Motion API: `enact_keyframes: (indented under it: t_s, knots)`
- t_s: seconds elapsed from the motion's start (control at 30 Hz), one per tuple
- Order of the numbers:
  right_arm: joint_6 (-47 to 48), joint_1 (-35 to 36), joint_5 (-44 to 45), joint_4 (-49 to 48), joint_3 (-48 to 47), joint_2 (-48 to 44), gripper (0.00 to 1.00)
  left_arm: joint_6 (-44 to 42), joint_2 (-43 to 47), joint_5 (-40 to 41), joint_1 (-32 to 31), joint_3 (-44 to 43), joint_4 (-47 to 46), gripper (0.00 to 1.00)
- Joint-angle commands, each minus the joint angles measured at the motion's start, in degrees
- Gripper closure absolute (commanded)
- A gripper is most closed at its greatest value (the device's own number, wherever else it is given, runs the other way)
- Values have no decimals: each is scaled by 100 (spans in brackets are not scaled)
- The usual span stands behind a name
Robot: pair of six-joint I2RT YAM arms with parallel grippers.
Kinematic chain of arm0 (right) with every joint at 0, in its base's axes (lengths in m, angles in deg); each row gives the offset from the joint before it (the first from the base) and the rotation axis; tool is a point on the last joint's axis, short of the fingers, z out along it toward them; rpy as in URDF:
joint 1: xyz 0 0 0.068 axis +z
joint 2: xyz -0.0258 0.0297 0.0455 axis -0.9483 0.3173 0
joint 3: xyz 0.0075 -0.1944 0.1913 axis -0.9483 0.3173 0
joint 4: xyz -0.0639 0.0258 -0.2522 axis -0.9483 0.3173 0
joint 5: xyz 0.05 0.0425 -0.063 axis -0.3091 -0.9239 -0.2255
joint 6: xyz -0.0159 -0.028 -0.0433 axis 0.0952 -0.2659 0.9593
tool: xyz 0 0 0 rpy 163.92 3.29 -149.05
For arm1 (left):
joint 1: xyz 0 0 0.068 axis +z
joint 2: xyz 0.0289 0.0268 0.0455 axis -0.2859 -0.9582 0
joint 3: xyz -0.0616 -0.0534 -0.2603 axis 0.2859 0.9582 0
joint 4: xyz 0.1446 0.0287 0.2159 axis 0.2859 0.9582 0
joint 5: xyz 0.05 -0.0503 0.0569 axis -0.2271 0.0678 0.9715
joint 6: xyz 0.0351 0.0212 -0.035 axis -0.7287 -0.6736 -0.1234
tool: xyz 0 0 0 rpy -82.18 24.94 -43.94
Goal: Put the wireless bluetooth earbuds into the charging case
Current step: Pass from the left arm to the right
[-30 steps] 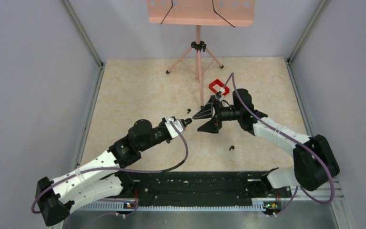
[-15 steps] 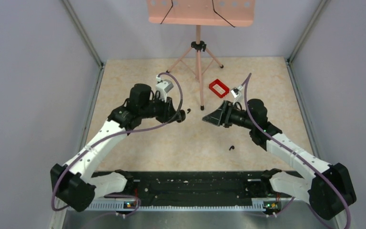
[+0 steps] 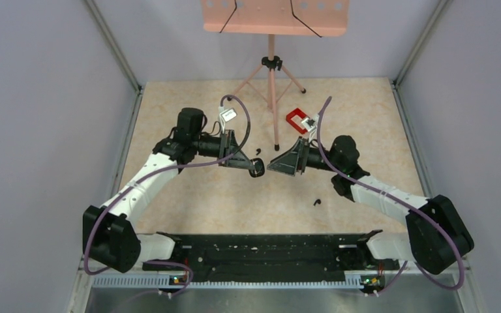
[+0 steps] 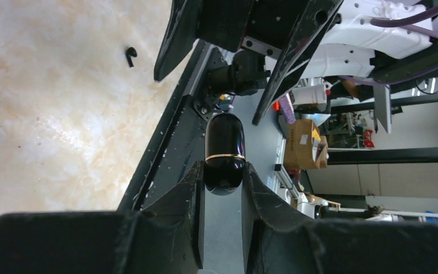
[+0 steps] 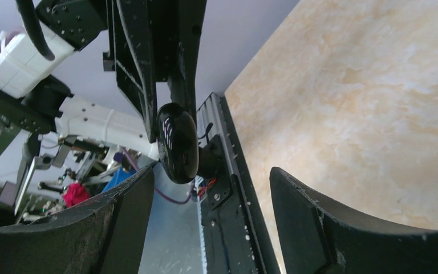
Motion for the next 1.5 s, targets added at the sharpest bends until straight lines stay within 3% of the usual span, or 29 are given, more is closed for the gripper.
enact_keyframes:
  t_s: [0.0, 0.1, 0.53, 0.6, 0.7, 0.77, 0.87, 0.93, 1.0, 1.03, 1.13, 1.17, 1.2, 1.47]
  knots:
    - [133, 327, -358, -375, -323, 71, 28, 461, 48, -466, 54, 118, -749, 100]
    - [354, 465, -347, 69, -503, 199, 32, 583, 73, -470, 52, 173, -918, 100]
    - [-1594, 479, -654, -2872, -280, 1090, 52, 555, 157, -503, 58, 270, -918, 100]
    - [-1940, 482, -784, -3334, -321, 1312, 58, 540, 172, -492, 66, 273, -933, 100]
    - [-2378, 482, -936, -3880, -386, 1619, 78, 544, 166, -480, 67, 264, -946, 100]
    - [-2653, 485, -969, -4240, -365, 1748, 80, 544, 174, -449, 63, 264, -963, 100]
    - [-2758, 490, -949, -4372, -328, 1791, 72, 544, 167, -433, 69, 273, -984, 100]
    - [-2732, 478, -924, -4329, -292, 1774, 74, 567, 151, -442, 74, 264, -1014, 100]
    - [-2746, 484, -880, -4312, -283, 1767, 94, 583, 150, -437, 74, 258, -1044, 100]
    - [-2769, 485, -822, -4302, -269, 1770, 98, 588, 161, -400, 75, 256, -1044, 99]
    - [-2933, 483, -330, -4474, -137, 1762, 100, 616, 321, -17, 90, 289, -966, 44]
    - [-3028, 486, -154, -4661, -61, 1766, 100, 684, 436, 194, 94, 346, -1003, 15]
    - [-3132, 482, -8, -4769, -19, 1782, 100, 846, 567, 408, 93, 460, -1127, 3]
    - [-3242, 490, 823, -4626, 282, 1795, 100, 2209, 2628, 3248, -111, 2186, -3140, 1]
